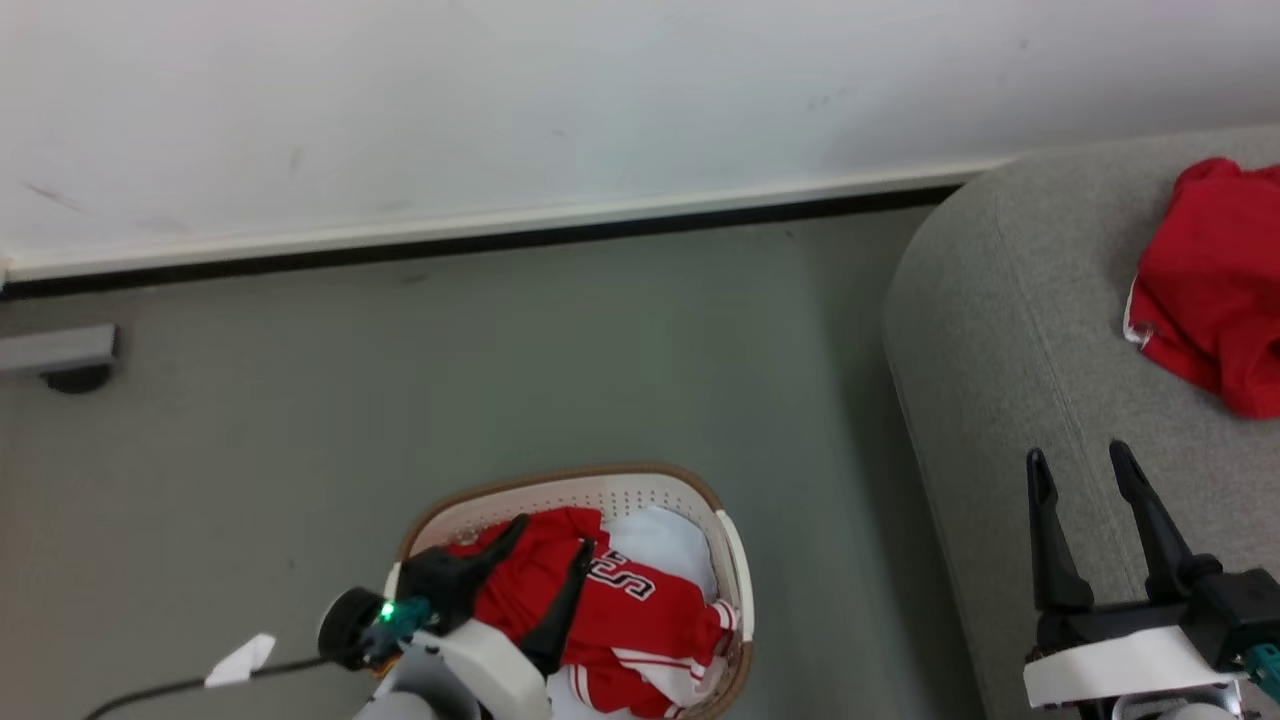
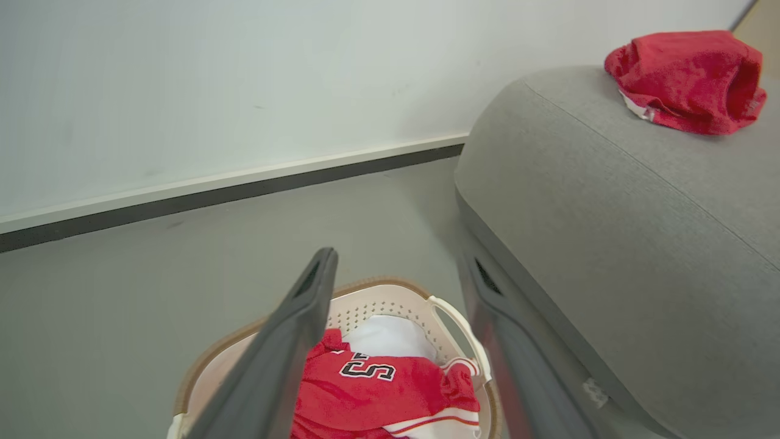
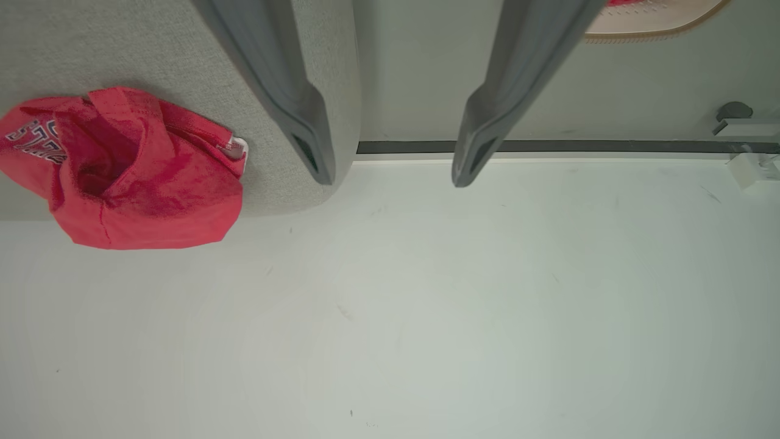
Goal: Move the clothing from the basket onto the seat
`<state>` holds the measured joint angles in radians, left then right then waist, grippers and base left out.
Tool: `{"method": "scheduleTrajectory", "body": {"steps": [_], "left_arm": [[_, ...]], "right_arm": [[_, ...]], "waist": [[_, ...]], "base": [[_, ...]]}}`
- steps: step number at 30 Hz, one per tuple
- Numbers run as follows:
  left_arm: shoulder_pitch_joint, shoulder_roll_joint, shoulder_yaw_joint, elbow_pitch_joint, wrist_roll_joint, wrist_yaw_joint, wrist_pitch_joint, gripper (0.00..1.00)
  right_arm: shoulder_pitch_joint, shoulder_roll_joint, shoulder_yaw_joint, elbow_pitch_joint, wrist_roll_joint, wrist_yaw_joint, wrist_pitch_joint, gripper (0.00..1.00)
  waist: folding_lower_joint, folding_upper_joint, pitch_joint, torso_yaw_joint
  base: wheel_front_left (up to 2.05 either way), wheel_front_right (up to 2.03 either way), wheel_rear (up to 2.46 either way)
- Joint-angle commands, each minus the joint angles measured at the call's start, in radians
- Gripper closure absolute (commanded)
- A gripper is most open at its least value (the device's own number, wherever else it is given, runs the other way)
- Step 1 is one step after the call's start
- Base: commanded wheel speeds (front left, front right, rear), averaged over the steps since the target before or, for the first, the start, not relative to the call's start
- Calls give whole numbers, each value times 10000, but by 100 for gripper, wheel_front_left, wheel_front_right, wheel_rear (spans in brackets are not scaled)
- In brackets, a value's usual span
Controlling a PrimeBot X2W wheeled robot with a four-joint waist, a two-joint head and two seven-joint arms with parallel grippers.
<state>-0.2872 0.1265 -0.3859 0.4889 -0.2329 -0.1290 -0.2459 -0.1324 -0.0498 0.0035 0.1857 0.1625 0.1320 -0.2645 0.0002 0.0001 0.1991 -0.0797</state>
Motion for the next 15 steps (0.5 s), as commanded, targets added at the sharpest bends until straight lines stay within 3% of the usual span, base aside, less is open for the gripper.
{"method": "scheduleTrajectory", "body": {"steps": [1, 9, 15], "left_arm": [[-682, 196, -399, 517, -26, -20, 317, 0], [-3175, 331, -1820, 2773, 418, -7, 2058, 0], [-4374, 392, -2458, 3959, 752, -8, 2654, 0]], "right_arm": [[-415, -13, 140, -156, 120, -24, 2, 0], [-1603, -14, 488, -816, 563, -25, 4, 0], [-2165, -12, 615, -1393, 743, -25, 4, 0]], "waist": [[-2, -1, 1218, -437], [-2, -1, 3373, -885], [-2, -1, 4663, -1077]], "base": [[0, 0, 0], [0, 0, 0], [0, 0, 0]]}}
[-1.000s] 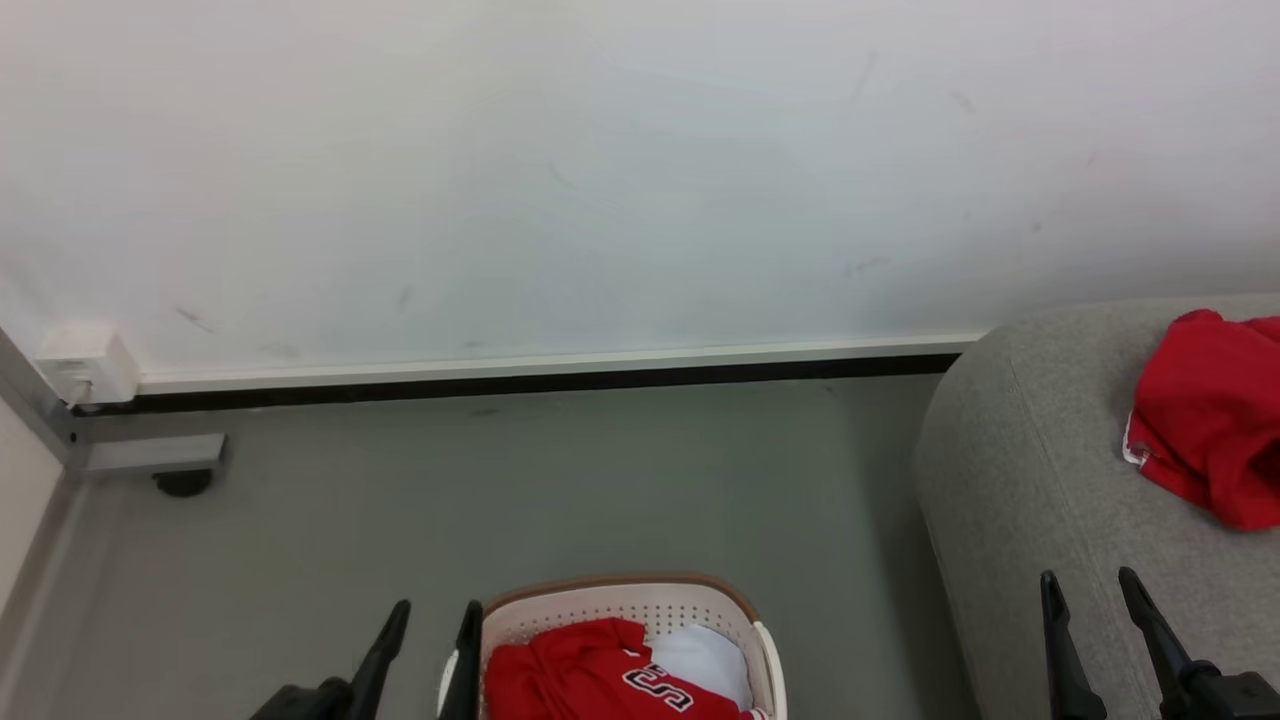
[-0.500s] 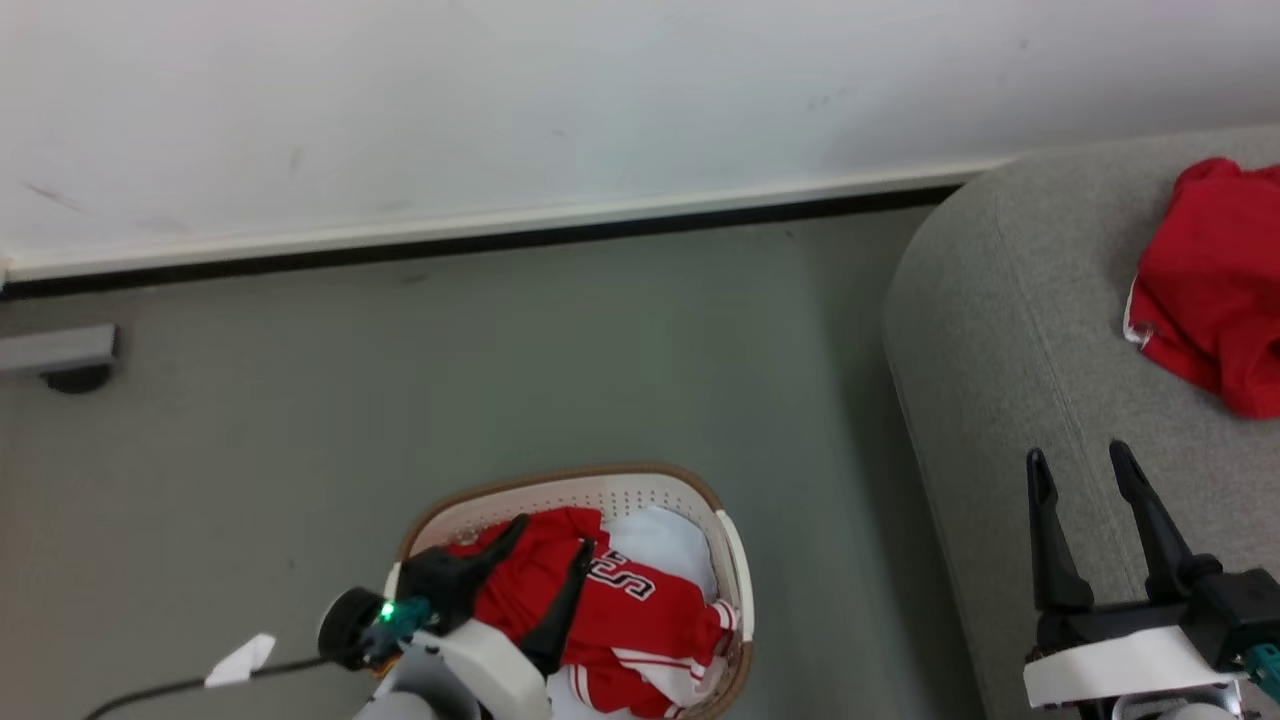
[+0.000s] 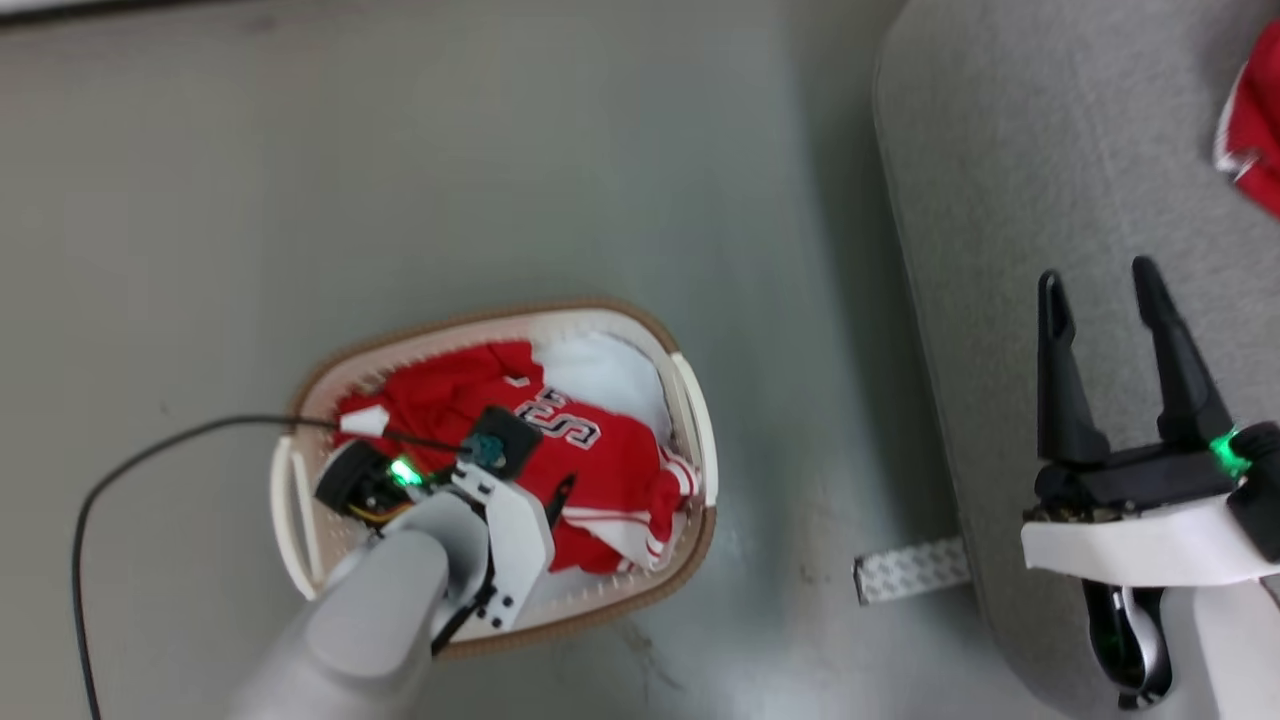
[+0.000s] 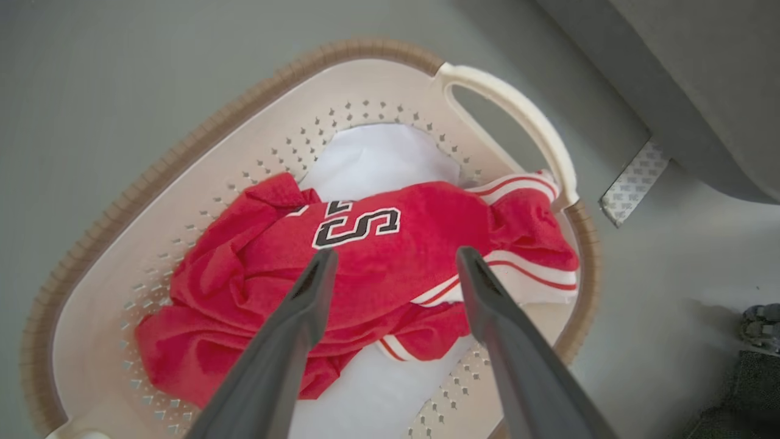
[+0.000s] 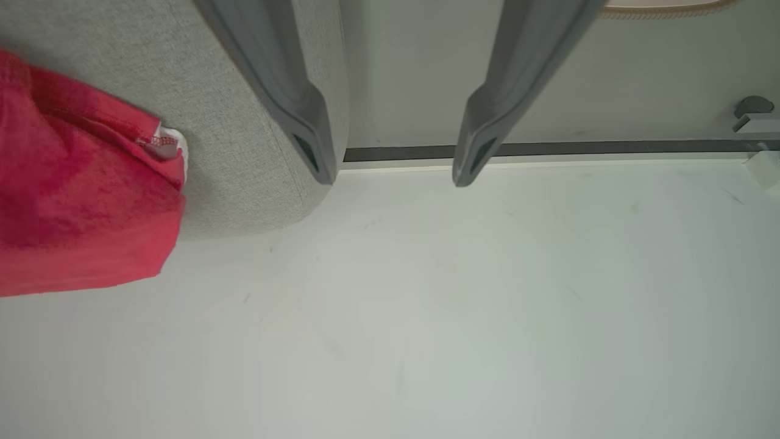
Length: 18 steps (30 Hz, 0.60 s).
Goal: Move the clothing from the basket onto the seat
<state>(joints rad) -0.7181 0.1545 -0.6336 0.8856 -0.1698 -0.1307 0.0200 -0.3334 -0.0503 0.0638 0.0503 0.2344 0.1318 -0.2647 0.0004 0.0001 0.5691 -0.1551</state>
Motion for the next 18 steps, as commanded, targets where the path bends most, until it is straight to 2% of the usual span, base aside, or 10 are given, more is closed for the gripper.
{"method": "scheduleTrajectory", "body": {"steps": [1, 11, 18], "left_arm": [[-285, 135, -71, 191, 172, 9, 51, 0], [-2005, -19, -1014, 1694, 590, 13, 393, 0], [-2924, 209, -1665, 2424, 799, 15, 241, 0]], "right_arm": [[-254, -7, 13, -167, 43, -23, 6, 0], [-840, -7, -89, -1158, 338, -22, 6, 0], [-1072, -7, 38, -1637, 382, -22, 6, 0]], "waist": [[-4, -1, 1212, -348], [-4, -1, 3093, -258], [-4, -1, 3931, -343]], "base": [[0, 0, 0], [0, 0, 0], [0, 0, 0]]}}
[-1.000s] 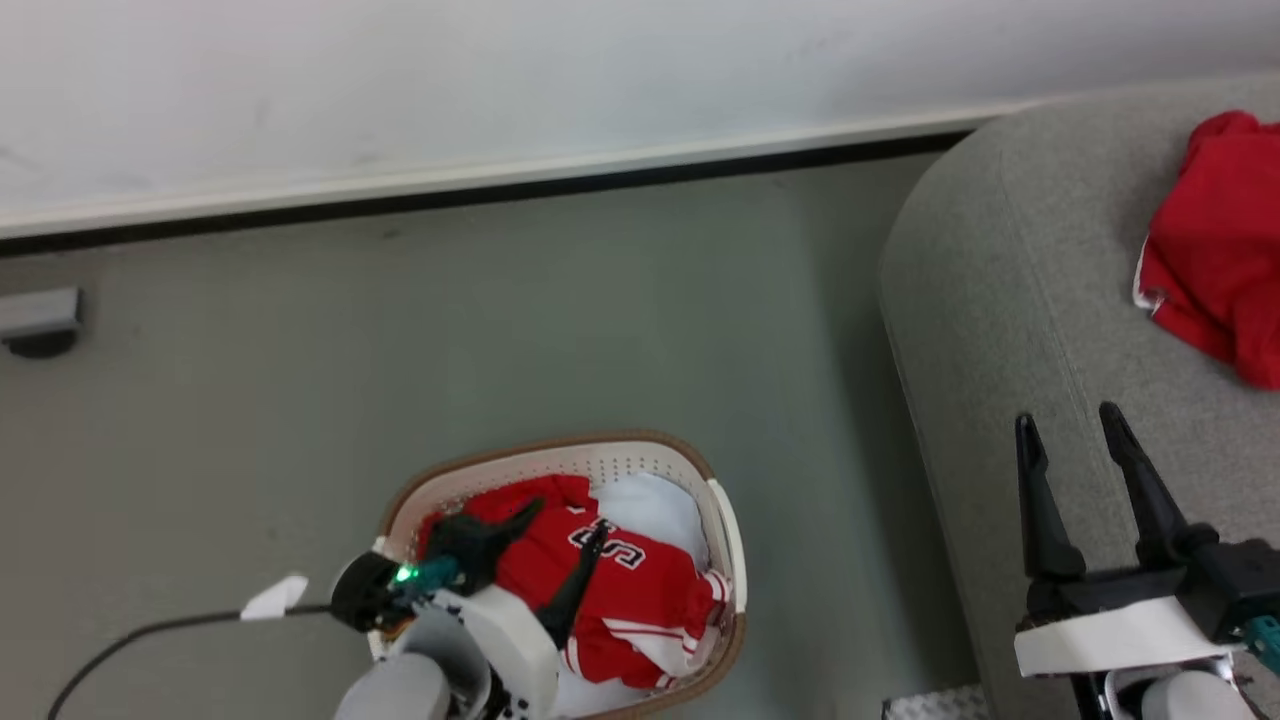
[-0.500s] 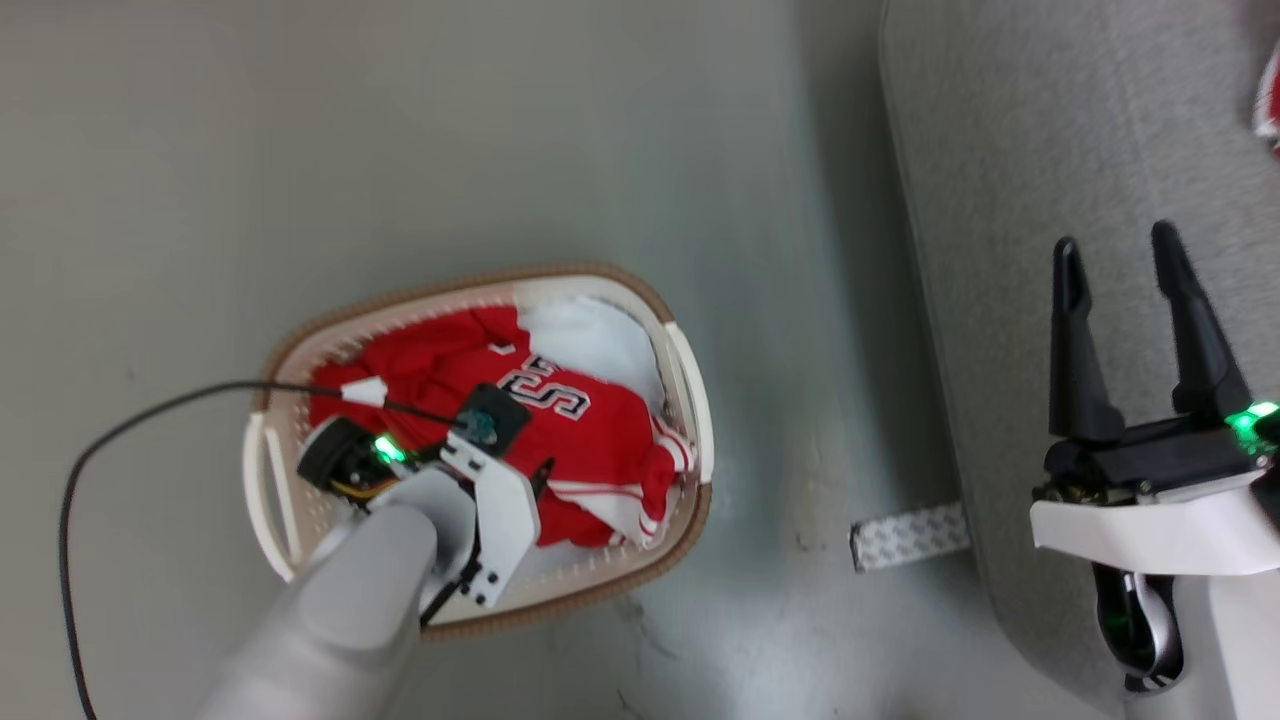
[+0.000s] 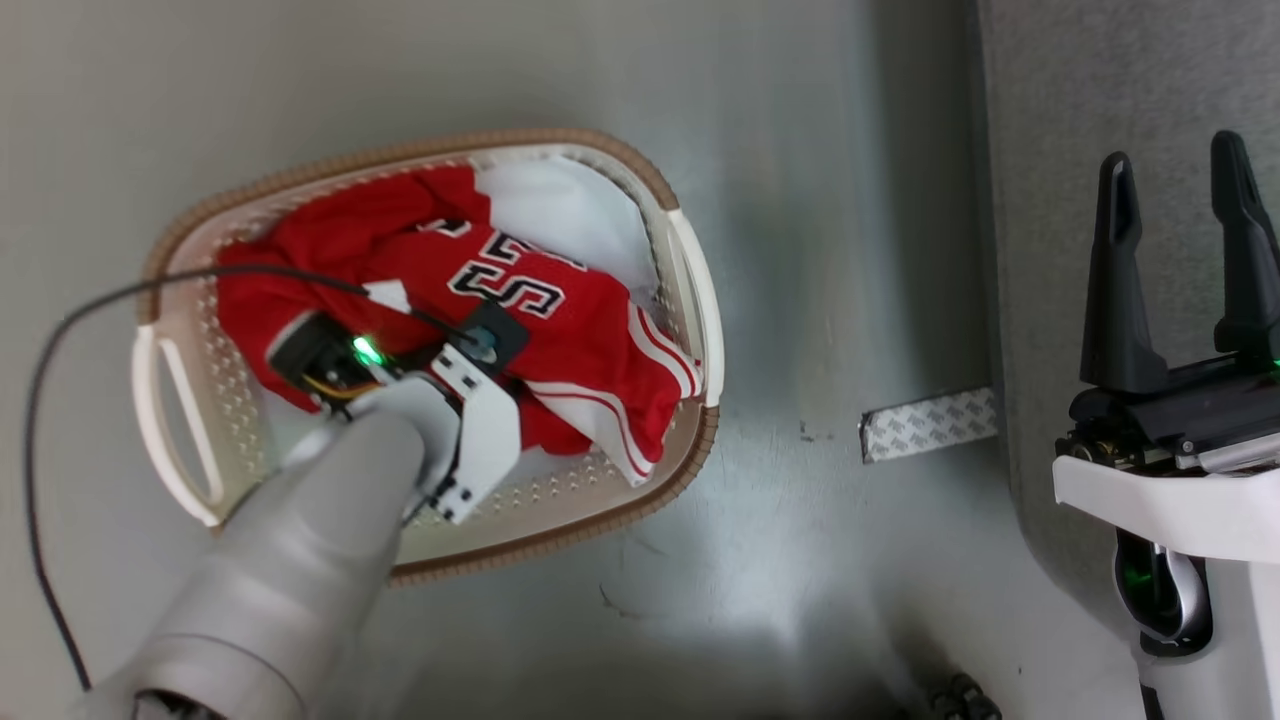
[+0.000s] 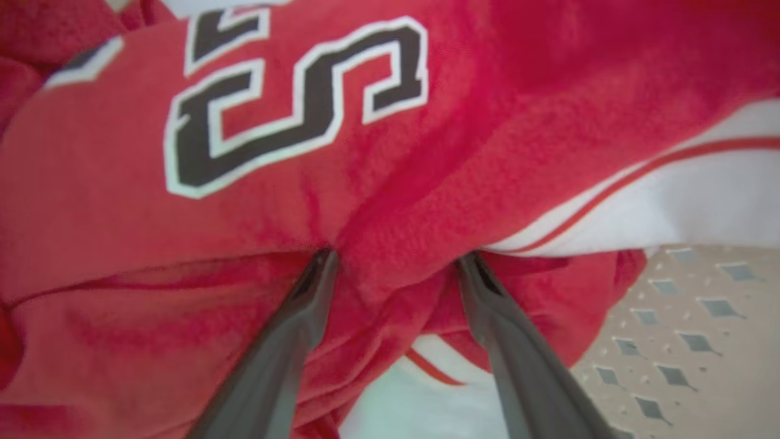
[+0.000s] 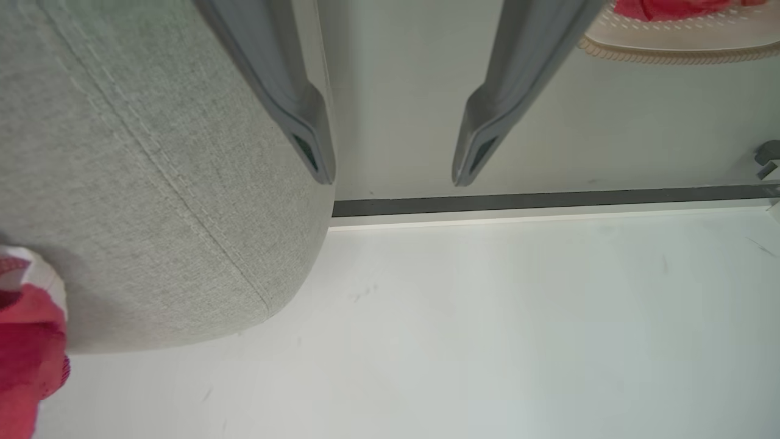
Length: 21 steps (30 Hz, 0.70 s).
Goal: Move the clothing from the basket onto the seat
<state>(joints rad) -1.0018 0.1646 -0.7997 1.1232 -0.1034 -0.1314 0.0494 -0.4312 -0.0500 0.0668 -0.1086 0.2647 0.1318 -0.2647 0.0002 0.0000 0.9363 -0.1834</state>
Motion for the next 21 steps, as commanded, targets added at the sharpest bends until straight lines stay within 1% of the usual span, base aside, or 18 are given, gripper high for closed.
{"method": "scheduleTrajectory", "body": {"steps": [1, 4, 5, 6, 10, 14, 17, 21], "left_arm": [[-207, 114, -30, 135, 149, 27, -105, 0], [-464, 62, 36, 334, -11, 143, -456, 0], [-508, 28, 57, 417, -73, 158, -535, 87], [-546, -24, 86, 494, -144, 159, -654, 100], [-525, -280, 189, 732, -377, 103, -1088, 100], [-216, -557, 402, 830, -827, 100, -1727, 100], [211, -736, 553, 895, -1128, 82, -2177, 100], [911, -921, 769, 895, -1641, 47, -2618, 100]], "right_arm": [[-114, -13, -3, -120, 79, -22, 6, 0], [-31, -12, -76, -222, 99, -23, 6, 0], [7, -10, -110, -209, 122, -23, 7, 0], [58, -12, -136, -180, 135, -23, 9, 0], [198, -21, -260, 32, 197, -23, 9, 0], [317, -26, -273, 306, 235, -23, 7, 0], [469, -16, -323, 656, 131, -23, 6, 0], [892, -18, -494, 1081, 163, -24, 6, 0]], "waist": [[-2, 0, 346, -71], [-2, 0, 502, -91], [-2, 0, 521, -96], [-2, 0, 528, -95], [-2, 0, 305, -1], [-2, 0, -391, 198], [-2, 0, -1225, 362], [-2, 0, -2642, 575]], "base": [[0, 0, 0], [0, 0, 0], [0, 0, 0], [0, 0, 0], [0, 0, 0], [0, 0, 0], [0, 0, 0], [0, 0, 0]]}}
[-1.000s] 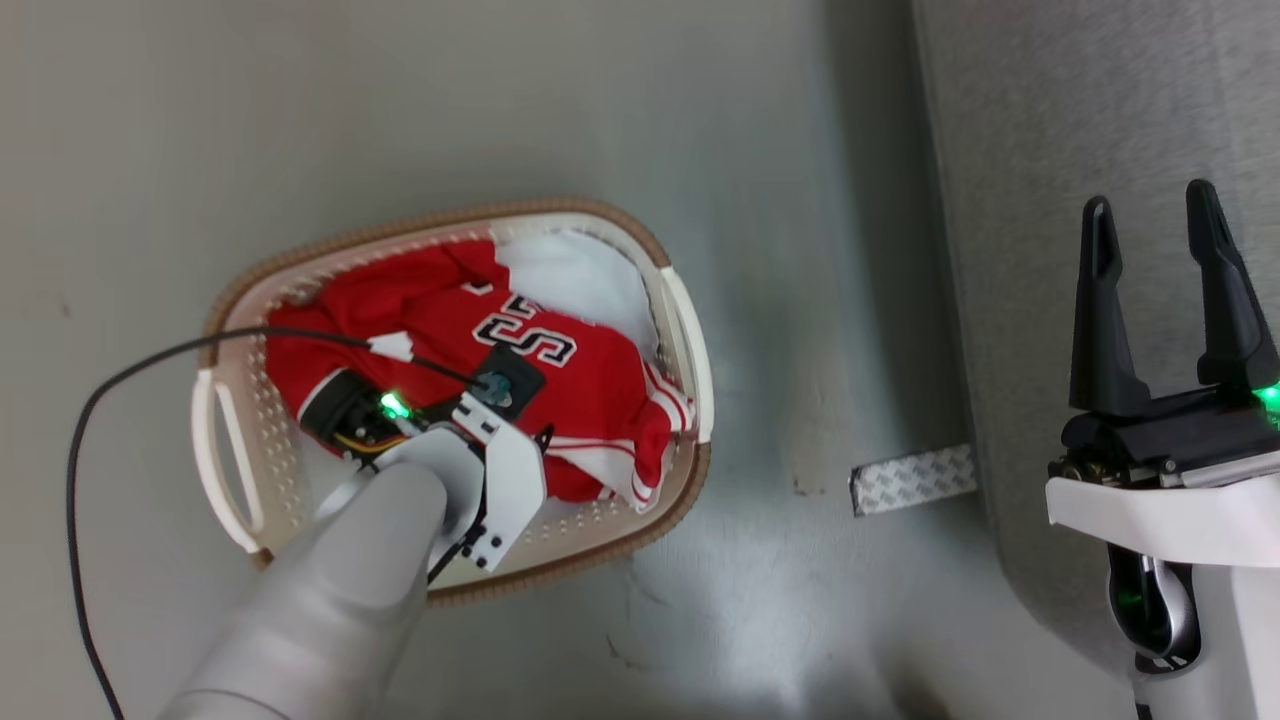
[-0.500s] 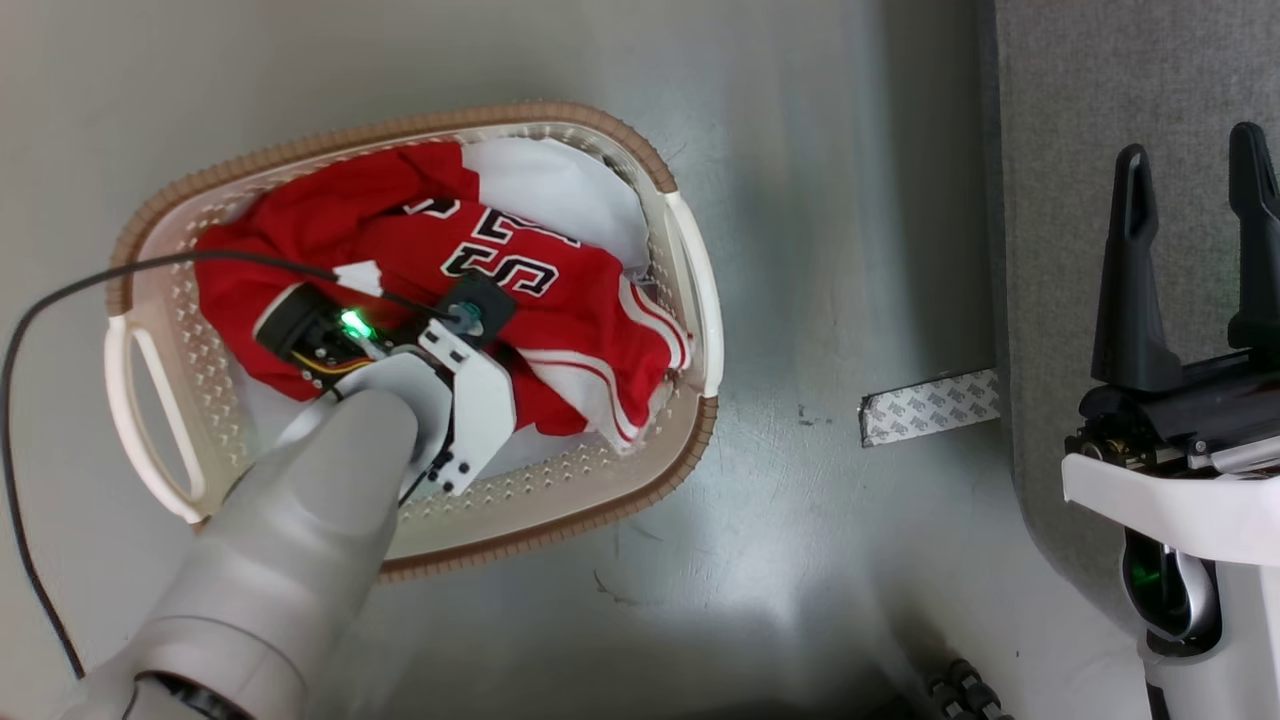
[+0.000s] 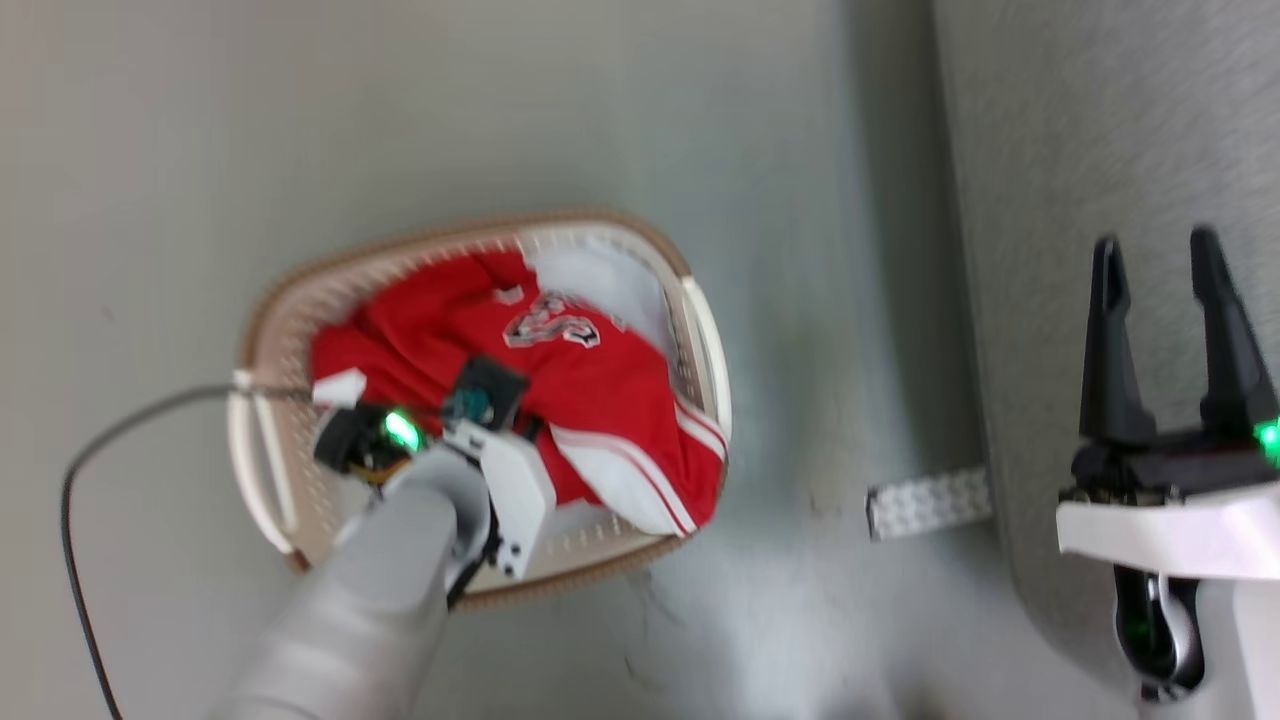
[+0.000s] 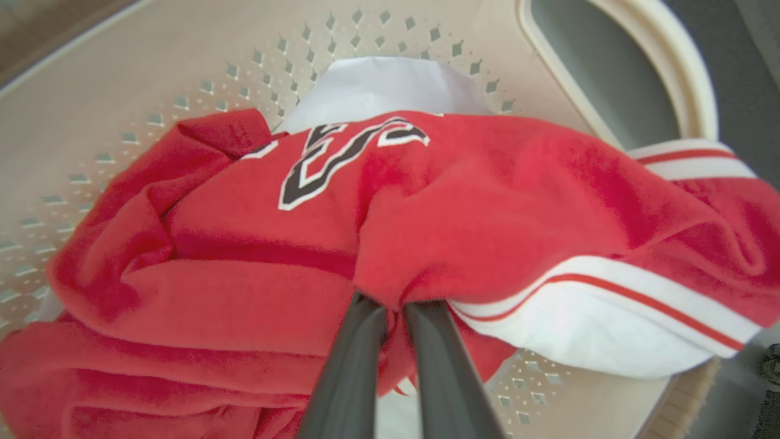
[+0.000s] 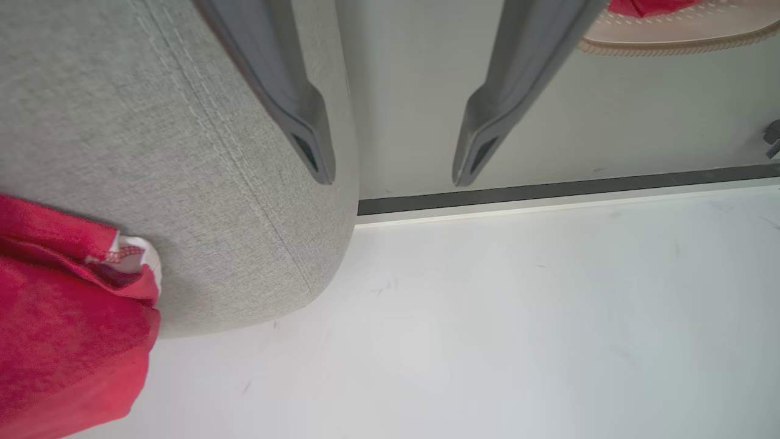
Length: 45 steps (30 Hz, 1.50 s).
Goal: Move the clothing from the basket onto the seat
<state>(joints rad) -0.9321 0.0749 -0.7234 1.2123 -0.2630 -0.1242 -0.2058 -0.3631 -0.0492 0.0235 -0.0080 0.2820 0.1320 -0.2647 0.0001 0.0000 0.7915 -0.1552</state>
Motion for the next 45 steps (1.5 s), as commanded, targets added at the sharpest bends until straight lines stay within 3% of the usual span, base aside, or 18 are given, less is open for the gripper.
{"method": "scheduleTrajectory", "body": {"steps": [1, 12, 24, 39, 45], "left_arm": [[402, -58, 44, -26, -173, -35, -155, 100], [2341, -193, 364, -917, -1358, -60, -526, 100], [3482, -15, 601, -3081, -2103, 157, -344, 100], [4596, 1531, 1344, -9361, -2564, 1627, 1489, 100], [5150, 2037, 1468, -11052, -2590, 2164, 2184, 100]], "right_arm": [[336, -26, -111, 168, -24, -25, 6, 0], [2167, -27, -451, 1279, -272, -25, 6, 0], [3648, -26, -272, 1906, -345, -26, 6, 0], [4024, -26, 350, 1756, -486, -26, 6, 0], [4008, -26, 500, 1372, -672, -26, 6, 0]], "waist": [[-1, 0, -1559, 352], [-1, 0, -5413, 1122], [-1, 0, -7899, 1771], [-1, 0, -8665, 1619], [-1, 0, -8634, 1492]], "base": [[0, 0, 0], [0, 0, 0], [0, 0, 0], [0, 0, 0], [0, 0, 0]]}}
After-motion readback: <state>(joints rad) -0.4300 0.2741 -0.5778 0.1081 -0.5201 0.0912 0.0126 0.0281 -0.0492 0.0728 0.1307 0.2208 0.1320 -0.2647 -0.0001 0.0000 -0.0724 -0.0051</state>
